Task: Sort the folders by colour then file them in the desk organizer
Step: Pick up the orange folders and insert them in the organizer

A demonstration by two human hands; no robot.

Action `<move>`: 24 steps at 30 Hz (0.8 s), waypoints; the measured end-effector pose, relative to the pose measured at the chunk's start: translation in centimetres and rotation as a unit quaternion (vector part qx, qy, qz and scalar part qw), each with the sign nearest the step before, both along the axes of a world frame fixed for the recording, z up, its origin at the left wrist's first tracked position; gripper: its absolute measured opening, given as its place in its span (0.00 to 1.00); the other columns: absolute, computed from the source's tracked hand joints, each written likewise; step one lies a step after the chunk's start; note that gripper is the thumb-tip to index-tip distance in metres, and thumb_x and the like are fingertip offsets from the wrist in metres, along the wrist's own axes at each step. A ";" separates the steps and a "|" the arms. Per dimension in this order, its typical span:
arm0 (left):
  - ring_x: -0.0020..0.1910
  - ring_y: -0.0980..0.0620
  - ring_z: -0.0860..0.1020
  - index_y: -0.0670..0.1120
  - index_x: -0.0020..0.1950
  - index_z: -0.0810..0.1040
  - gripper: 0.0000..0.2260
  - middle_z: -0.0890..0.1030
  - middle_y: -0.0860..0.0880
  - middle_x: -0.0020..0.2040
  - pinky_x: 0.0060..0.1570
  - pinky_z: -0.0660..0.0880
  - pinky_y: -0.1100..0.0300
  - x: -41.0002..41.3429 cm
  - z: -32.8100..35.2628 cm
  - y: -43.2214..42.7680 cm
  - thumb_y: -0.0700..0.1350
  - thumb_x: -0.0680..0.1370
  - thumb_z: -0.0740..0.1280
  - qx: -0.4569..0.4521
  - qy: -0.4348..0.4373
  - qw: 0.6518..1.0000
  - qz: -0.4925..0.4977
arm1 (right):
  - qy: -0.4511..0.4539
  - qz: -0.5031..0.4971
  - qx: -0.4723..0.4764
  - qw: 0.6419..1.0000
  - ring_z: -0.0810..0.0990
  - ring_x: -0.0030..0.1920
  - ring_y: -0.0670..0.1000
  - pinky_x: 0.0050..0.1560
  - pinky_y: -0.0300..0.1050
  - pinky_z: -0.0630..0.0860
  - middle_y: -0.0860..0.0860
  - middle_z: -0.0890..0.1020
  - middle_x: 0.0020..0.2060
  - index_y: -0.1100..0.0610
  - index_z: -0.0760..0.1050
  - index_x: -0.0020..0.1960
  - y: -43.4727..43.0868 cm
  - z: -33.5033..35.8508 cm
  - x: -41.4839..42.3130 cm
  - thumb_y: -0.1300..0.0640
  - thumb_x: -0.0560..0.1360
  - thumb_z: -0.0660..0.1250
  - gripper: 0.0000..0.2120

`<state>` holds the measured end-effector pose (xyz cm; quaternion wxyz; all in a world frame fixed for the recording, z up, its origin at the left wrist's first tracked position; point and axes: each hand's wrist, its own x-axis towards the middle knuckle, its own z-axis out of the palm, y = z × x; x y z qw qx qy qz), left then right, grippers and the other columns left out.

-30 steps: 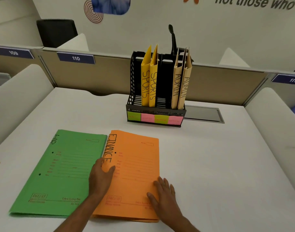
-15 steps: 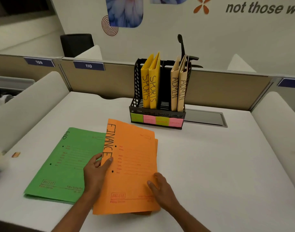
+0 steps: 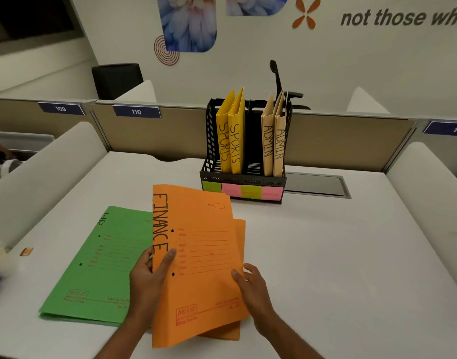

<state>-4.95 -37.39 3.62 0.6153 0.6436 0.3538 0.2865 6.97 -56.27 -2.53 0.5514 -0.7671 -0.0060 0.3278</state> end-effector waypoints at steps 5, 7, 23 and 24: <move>0.52 0.53 0.84 0.56 0.62 0.77 0.23 0.85 0.52 0.54 0.48 0.81 0.53 0.7 0.3 1.9 0.51 0.69 0.77 -0.011 0.006 0.999 -0.049 | -0.013 -0.037 0.006 0.999 0.72 0.61 0.48 0.59 0.47 0.72 0.48 0.73 0.69 0.45 0.64 0.71 2.3 0.8 0.4 0.36 0.76 0.63 0.27; 0.49 0.54 0.85 0.59 0.58 0.78 0.19 0.86 0.55 0.52 0.43 0.81 0.58 0.8 0.6 2.9 0.47 0.70 0.77 -0.012 0.002 0.998 -0.056 | -0.014 -0.047 0.004 0.999 0.72 0.60 0.47 0.59 0.48 0.72 0.47 0.72 0.68 0.45 0.65 0.71 3.0 1.1 0.6 0.36 0.76 0.63 0.27; 0.50 0.56 0.85 0.53 0.58 0.79 0.14 0.86 0.55 0.52 0.43 0.81 0.67 8.9 8.7 2.3 0.40 0.76 0.73 0.063 -0.153 0.982 -0.094 | -0.041 -0.122 0.061 0.990 0.77 0.60 0.48 0.53 0.46 0.78 0.44 0.75 0.65 0.37 0.67 0.66 7.3 6.9 2.1 0.32 0.74 0.60 0.22; 0.50 0.56 0.85 0.52 0.58 0.78 0.13 0.86 0.55 0.52 0.43 0.81 0.66 9.8 9.1 2.0 0.40 0.76 0.73 0.068 -0.159 0.981 -0.086 | -0.036 -0.127 0.075 0.988 0.77 0.59 0.48 0.54 0.47 0.77 0.43 0.75 0.64 0.37 0.67 0.66 7.6 7.6 2.4 0.32 0.74 0.61 0.22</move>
